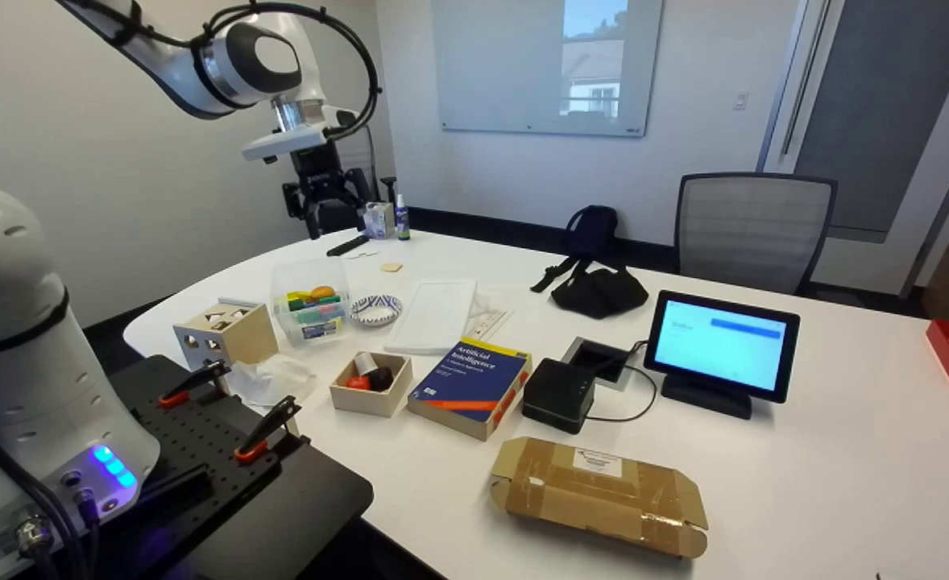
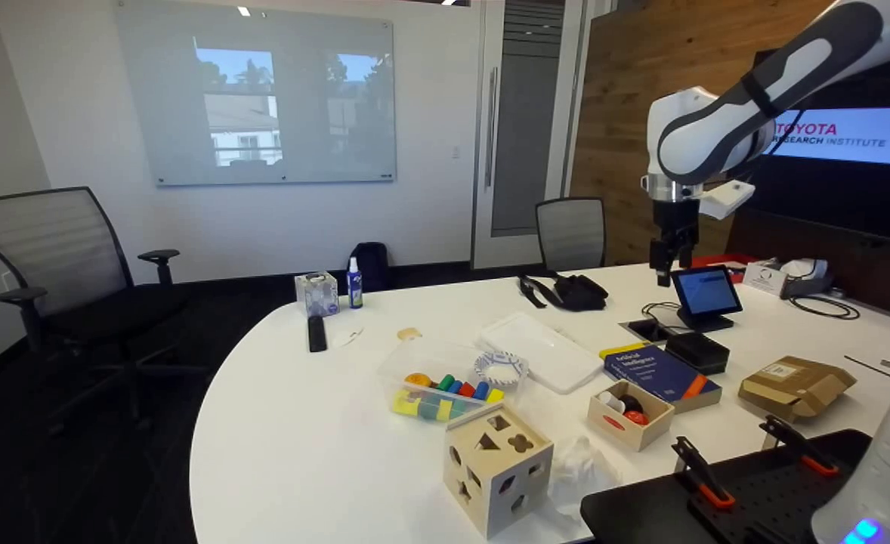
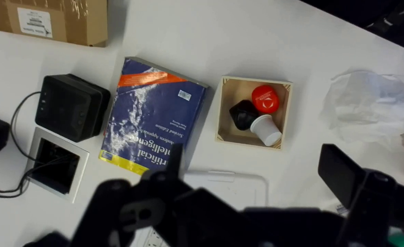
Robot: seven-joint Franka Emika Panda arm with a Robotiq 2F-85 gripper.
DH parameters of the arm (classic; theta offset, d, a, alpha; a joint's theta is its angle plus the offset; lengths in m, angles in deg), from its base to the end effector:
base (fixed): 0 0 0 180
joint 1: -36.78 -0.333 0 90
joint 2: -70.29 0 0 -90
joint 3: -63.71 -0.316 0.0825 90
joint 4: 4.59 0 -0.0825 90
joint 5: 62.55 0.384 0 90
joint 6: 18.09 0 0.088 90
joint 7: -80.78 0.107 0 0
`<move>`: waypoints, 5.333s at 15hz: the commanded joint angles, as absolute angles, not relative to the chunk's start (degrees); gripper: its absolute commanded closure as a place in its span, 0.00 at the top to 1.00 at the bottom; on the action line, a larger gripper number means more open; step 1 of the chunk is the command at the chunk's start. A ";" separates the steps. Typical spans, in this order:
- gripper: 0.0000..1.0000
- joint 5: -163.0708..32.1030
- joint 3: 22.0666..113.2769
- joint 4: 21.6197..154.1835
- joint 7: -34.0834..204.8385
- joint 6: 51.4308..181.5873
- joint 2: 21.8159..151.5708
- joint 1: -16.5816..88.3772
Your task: Pick up the napkin from the table and wipe the book
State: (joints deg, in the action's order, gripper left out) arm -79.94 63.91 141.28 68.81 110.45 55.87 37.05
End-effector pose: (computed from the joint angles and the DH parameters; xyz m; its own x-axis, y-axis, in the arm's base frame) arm 0.4269 -0.0121 0.3569 0.9206 0.3728 -0.1167 0.3895 -0.8983 0.2034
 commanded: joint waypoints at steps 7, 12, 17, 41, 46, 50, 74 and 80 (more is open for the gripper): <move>1.00 -80.61 56.07 149.19 75.42 129.36 67.24 30.15; 1.00 -81.62 55.35 153.27 84.38 140.54 74.83 28.86; 1.00 -93.26 60.10 151.11 98.42 154.03 85.10 25.21; 0.20 -96.37 62.59 132.01 104.44 165.24 116.06 19.66; 0.00 -96.92 61.07 131.47 103.37 163.82 116.40 21.85; 0.01 -83.75 58.26 136.11 90.34 162.45 111.16 23.39; 0.01 -108.43 113.55 141.09 99.14 154.07 82.87 0.35; 0.01 -95.52 99.09 138.90 82.32 160.18 89.60 21.27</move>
